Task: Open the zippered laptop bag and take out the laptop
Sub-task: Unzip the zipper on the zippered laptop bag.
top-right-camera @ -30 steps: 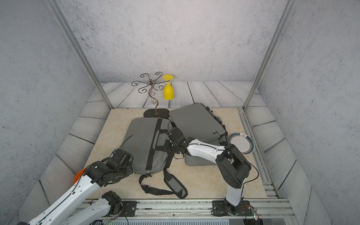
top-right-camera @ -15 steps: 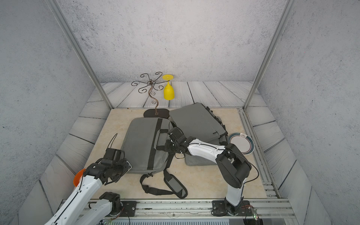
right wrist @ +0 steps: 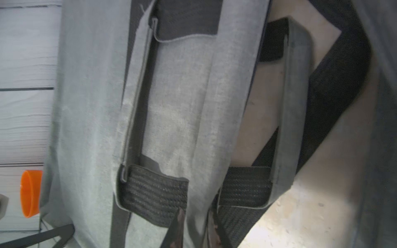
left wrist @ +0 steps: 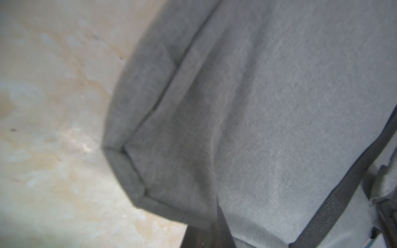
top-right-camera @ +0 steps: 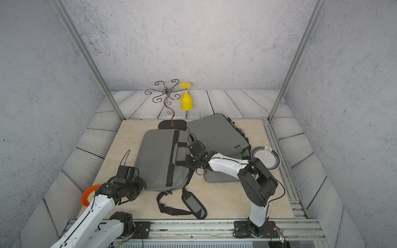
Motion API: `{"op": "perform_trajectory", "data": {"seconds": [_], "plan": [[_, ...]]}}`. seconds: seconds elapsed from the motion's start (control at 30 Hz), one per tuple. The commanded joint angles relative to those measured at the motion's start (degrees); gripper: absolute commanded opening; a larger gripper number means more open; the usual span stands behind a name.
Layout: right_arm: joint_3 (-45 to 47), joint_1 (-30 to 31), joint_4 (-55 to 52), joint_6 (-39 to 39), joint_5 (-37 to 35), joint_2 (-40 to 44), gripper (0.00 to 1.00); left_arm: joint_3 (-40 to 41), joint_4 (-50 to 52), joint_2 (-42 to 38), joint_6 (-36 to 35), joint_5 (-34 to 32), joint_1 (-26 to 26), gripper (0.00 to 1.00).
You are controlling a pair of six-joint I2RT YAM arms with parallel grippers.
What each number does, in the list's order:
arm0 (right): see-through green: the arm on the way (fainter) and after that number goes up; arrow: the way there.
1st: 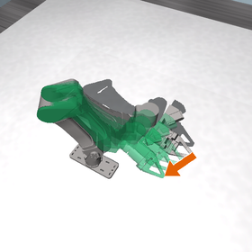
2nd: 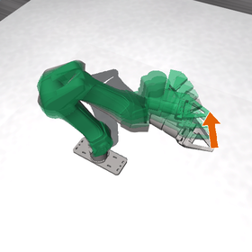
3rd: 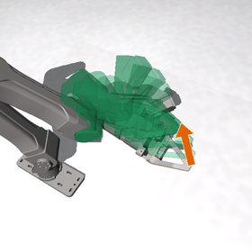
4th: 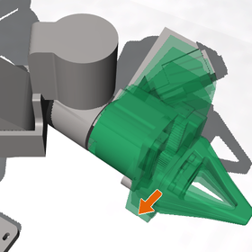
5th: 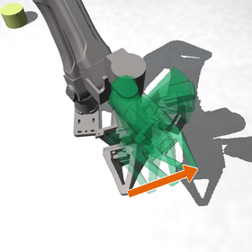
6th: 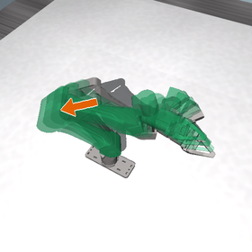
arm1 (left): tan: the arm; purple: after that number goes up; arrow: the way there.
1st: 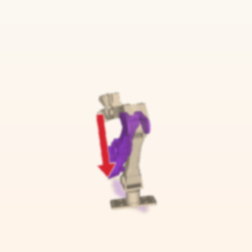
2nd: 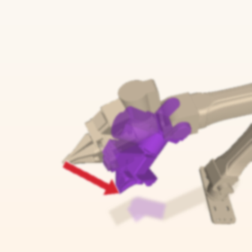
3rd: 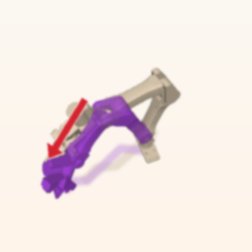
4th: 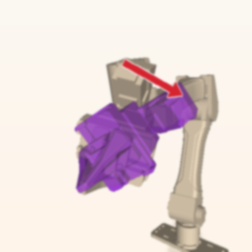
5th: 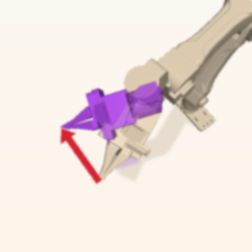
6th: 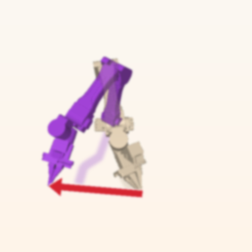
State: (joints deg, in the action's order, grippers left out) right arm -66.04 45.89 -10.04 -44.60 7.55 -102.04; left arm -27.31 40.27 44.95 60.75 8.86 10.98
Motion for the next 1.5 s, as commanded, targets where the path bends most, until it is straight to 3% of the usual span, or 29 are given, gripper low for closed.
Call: {"op": "perform_trajectory", "data": {"seconds": [0.0,0.2,0.3,0.47,0.7,1.03,1.47], "plan": [[1.56,-0.03,-1.46,5.28,-2.49,0.71,0.38,-0.81,-2.96,-0.04,1.04,3.15,-0.25,0.04],[5.73,0.04,-2.01,12.47,-4.91,8.44,0.61,-1.92,-2.46,-0.21,0.78,4.20,-0.23,0.03],[9.57,0.04,0.08,16.99,-4.89,14.44,0.66,-2.17,-2.06,-0.48,-0.37,4.67,-0.21,0.02],[18.35,0.10,6.05,25.00,1.02,22.78,0.66,-2.15,-1.60,-0.65,-1.60,5.89,-0.24,0.00],[32.82,3.45,20.28,29.17,9.93,27.62,0.56,-2.41,0.04,-0.77,-2.38,7.15,-0.23,0.00],[37.12,15.11,39.31,31.13,3.61,17.32,0.44,-3.34,1.77,-0.39,-3.17,7.44,0.11,0.00],[32.81,18.72,47.60,33.20,1.76,4.13,0.35,-3.89,2.81,0.78,-4.15,7.05,0.32,0.00]]}}
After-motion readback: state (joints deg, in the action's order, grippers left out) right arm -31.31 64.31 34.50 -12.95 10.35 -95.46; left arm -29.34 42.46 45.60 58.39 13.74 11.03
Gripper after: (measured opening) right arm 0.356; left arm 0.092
